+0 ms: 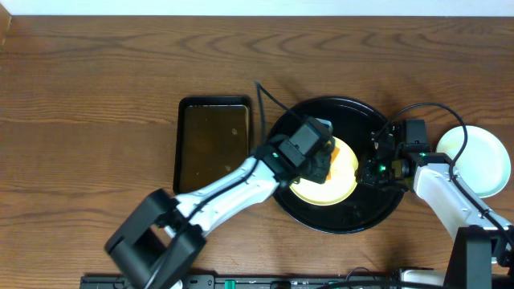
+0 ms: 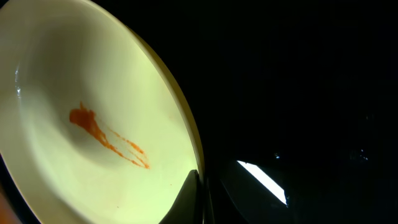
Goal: Clean dirty plates on tray and stack at the side
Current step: 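Scrub the yellow plate with the sponge in the left gripper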
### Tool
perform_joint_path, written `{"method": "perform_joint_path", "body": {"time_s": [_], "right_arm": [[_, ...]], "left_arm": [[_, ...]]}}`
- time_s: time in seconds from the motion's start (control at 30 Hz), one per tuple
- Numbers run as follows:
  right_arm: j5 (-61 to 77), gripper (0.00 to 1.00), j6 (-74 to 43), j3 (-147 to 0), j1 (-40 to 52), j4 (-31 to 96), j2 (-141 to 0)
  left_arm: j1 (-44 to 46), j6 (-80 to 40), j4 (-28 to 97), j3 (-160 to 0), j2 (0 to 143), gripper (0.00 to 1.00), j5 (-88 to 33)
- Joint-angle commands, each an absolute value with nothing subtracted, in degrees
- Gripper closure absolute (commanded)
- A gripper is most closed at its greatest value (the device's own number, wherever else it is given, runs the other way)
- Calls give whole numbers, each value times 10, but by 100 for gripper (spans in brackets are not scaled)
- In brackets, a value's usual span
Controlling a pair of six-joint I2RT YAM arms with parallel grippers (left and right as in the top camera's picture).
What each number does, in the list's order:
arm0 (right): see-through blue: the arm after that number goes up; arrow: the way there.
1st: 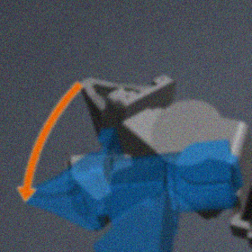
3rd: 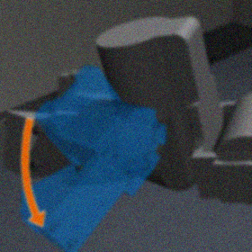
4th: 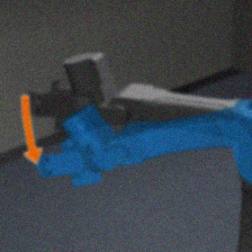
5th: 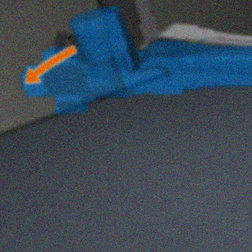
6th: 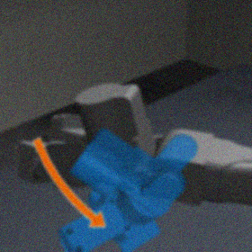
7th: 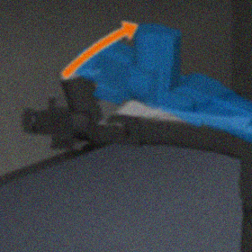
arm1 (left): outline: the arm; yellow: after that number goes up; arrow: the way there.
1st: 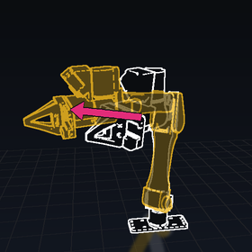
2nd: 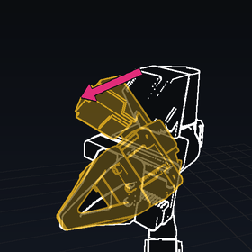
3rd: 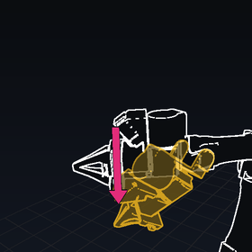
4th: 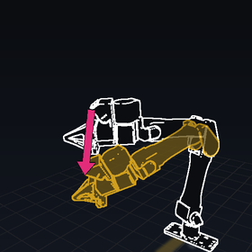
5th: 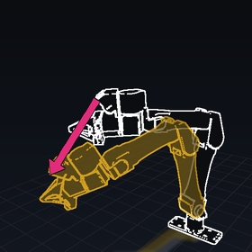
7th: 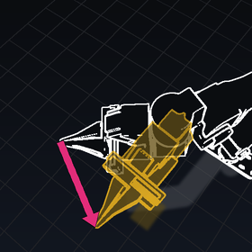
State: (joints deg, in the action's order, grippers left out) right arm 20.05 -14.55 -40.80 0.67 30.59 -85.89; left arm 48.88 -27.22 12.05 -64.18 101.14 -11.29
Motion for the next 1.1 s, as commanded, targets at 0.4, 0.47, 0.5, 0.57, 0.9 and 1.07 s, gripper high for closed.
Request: {"method": "perform_joint_path", "body": {"time_s": [0.4,0.47,0.5,0.57,0.9,1.07], "right_arm": [[202,99,-154,-408,12,313,-865],[202,99,-154,-408,12,316,-865],[202,99,-154,-408,12,317,-865],[202,99,-154,-408,12,321,-865],[195,99,-154,-408,12,330,-865],[195,99,-154,-408,12,332,-865]], "left_arm": [[534,-366,-6,-640,1107,92,-129],[534,-365,-5,-640,1119,93,-128],[534,-365,-5,-640,1123,92,-125],[528,-363,1,-640,1127,92,-108],[449,-352,86,-640,1124,92,-55],[426,-325,116,-640,1120,92,-55]]}}
